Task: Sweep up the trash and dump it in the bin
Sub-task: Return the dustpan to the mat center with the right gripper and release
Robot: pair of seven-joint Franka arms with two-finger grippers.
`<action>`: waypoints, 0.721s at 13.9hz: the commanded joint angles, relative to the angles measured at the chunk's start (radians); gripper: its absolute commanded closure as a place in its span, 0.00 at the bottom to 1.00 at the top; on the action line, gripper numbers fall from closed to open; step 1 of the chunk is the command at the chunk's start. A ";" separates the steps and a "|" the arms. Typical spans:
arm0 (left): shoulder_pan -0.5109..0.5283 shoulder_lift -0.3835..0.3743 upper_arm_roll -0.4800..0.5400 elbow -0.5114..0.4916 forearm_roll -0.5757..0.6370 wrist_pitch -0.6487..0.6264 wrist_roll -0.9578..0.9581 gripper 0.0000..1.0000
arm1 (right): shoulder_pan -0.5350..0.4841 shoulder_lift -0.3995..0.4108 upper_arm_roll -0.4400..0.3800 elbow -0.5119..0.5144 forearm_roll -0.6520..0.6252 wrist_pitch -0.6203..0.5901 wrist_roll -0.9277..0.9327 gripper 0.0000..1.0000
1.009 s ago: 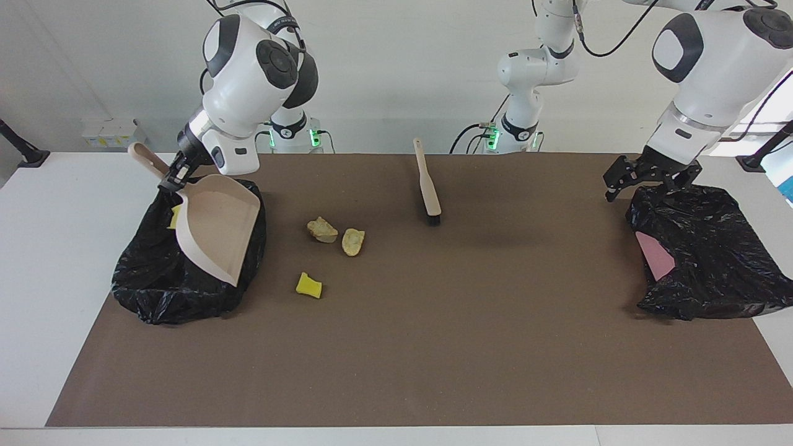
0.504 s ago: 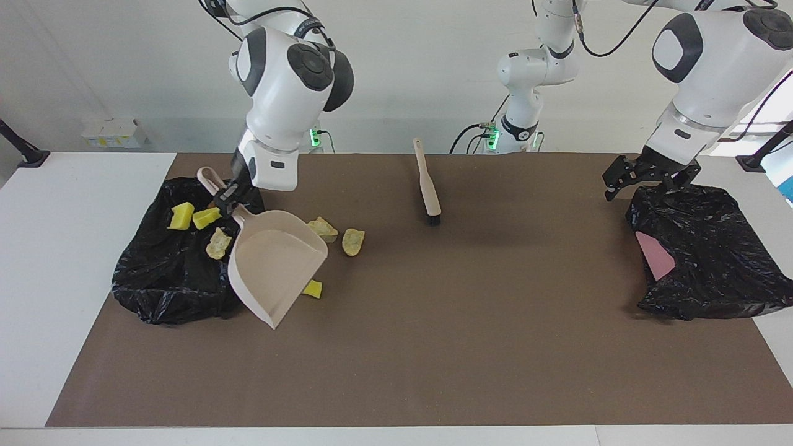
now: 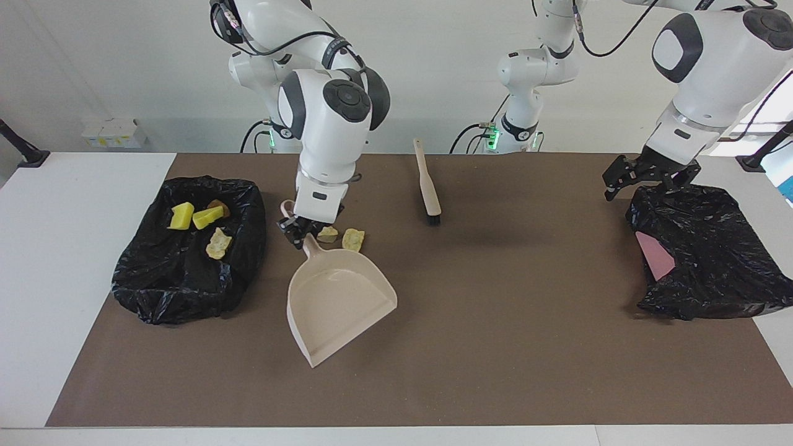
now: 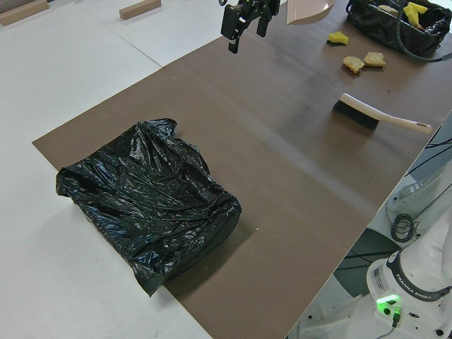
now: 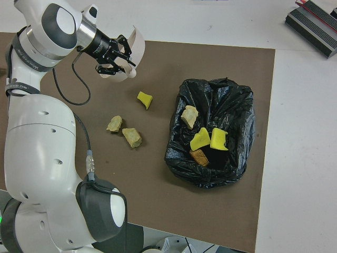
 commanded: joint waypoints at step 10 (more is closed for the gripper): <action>0.009 -0.003 -0.006 0.000 0.015 -0.018 0.011 0.00 | 0.144 0.270 0.030 0.160 0.184 0.314 0.701 1.00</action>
